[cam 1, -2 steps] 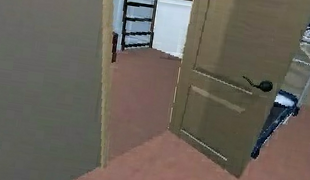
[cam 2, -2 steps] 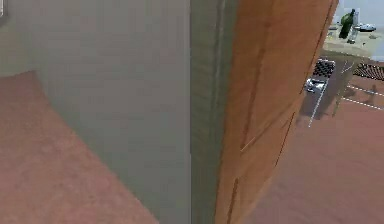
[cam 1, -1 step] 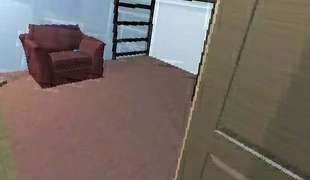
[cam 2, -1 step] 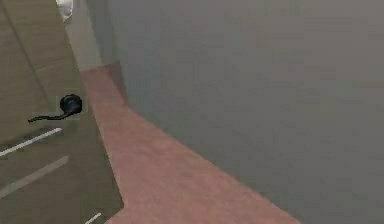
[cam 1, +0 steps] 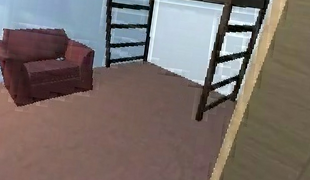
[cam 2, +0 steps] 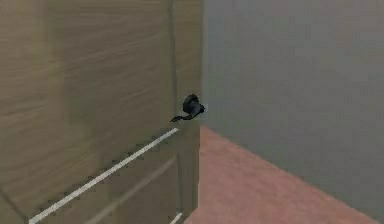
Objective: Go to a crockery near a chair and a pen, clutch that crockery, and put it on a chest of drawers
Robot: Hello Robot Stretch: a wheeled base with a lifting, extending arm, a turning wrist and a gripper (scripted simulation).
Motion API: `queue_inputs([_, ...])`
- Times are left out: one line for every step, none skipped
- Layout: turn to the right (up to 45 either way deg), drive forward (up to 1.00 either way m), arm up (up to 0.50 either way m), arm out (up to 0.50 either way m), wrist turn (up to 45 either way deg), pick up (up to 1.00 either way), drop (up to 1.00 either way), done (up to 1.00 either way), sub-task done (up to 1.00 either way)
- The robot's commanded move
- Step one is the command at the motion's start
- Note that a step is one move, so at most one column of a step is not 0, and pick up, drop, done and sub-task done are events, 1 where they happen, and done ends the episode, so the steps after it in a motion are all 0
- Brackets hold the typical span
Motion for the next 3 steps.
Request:
queue_inputs([-45.0, 0.00, 0.00, 0.00, 0.0, 0.00, 0.00, 0.00, 0.00])
queue_inputs([-18.0, 0.00, 0.00, 0.00, 0.0, 0.00, 0.00, 0.00, 0.00])
queue_inputs([0.0, 0.60, 0.00, 0.00, 0.0, 0.00, 0.00, 0.00, 0.00])
